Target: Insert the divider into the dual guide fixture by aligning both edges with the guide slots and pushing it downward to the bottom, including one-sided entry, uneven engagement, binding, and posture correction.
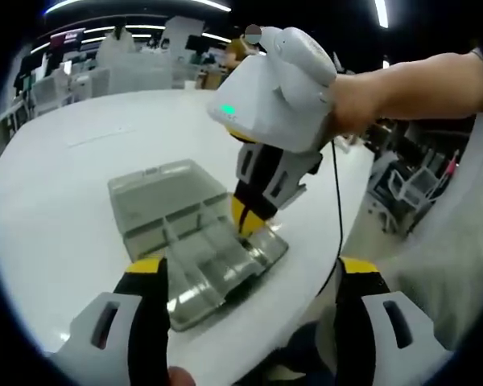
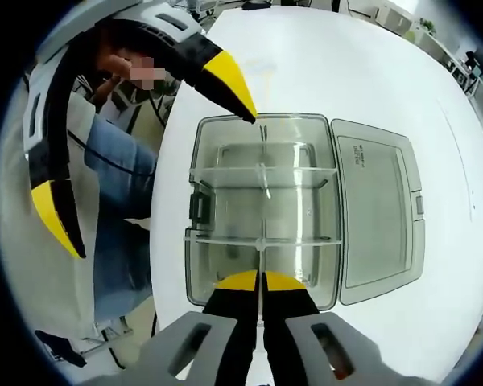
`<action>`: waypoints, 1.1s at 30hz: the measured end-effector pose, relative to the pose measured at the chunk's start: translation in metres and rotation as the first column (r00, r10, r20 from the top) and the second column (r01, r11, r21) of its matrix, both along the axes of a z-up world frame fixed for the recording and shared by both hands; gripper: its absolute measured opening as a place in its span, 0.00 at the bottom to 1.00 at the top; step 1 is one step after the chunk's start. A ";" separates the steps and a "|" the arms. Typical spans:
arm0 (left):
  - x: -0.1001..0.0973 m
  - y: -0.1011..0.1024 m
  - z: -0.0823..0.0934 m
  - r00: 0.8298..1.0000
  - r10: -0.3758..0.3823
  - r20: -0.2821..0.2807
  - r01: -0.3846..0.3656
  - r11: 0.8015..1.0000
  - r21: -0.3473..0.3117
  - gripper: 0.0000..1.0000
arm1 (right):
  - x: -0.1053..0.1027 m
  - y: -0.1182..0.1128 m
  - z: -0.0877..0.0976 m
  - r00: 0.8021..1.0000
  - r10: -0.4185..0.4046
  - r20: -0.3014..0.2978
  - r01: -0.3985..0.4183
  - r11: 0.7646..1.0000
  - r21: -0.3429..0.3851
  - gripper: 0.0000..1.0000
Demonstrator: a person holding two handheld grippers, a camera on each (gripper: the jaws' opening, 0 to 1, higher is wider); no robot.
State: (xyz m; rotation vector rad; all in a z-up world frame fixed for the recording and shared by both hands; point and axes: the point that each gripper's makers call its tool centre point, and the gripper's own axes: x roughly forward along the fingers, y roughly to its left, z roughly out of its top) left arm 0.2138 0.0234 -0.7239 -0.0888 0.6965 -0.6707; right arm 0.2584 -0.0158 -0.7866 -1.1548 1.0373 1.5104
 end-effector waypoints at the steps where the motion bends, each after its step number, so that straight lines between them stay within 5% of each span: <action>1: 0.000 0.000 0.000 1.000 0.000 0.000 0.000 1.000 0.000 0.83 | 0.000 0.000 0.000 1.000 0.001 0.001 -0.001 1.000 0.001 0.00; 20: -0.005 0.000 0.001 1.000 0.002 0.003 -0.002 1.000 -0.002 0.82 | 0.000 0.001 -0.004 1.000 0.009 0.015 -0.009 1.000 0.013 0.00; 33: -0.004 0.028 0.008 0.999 0.053 0.009 -0.053 0.999 0.006 0.82 | 0.001 0.002 -0.003 0.999 -0.018 0.031 0.017 0.999 0.045 0.00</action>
